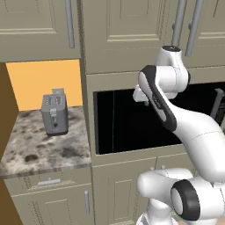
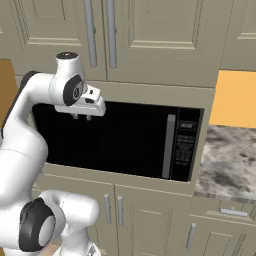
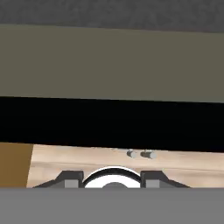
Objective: The dining table condiment station is running low on mayonnaise. Refill the condiment station by opening the cabinet and taking the mayonnaise from the cabinet and placing it on the dining table.
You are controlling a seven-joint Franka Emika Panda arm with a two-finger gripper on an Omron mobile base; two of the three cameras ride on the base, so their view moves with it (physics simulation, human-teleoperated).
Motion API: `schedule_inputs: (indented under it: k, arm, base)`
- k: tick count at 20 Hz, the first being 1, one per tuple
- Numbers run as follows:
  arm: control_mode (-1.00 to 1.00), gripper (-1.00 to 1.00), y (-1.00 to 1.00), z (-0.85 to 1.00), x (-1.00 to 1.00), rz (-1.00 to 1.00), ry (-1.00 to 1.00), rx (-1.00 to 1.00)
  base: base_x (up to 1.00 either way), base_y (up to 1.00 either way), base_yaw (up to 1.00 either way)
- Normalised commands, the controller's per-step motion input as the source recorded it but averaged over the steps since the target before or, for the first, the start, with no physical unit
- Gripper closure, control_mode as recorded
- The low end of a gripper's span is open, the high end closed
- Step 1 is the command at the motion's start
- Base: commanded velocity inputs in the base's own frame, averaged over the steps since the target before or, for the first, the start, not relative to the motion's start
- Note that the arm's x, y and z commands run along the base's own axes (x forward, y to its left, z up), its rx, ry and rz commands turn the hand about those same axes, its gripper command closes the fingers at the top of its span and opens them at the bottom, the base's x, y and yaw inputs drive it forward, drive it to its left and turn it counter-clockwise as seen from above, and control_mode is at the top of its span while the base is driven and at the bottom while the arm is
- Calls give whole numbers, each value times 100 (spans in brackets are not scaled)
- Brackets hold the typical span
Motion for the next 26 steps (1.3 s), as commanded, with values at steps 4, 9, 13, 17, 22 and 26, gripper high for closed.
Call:
schedule_inputs:
  k: [4,9,13,17,22,26]
  arm:
    - [-100,-100,7,0,-53,0,-11,0]
    - [-100,-100,-21,22,-78,10,-75,0]
    - [-100,-100,-23,48,-19,13,-80,0]
    - [-100,-100,-4,76,8,9,-63,-1]
    - [-100,-100,0,37,16,3,-55,0]
    - [-100,-100,0,2,2,-7,-37,-1]
  base:
    - [0,0,0]
    - [0,0,0]
    - [0,0,0]
    - [0,0,0]
    - [0,0,0]
    - [0,0,0]
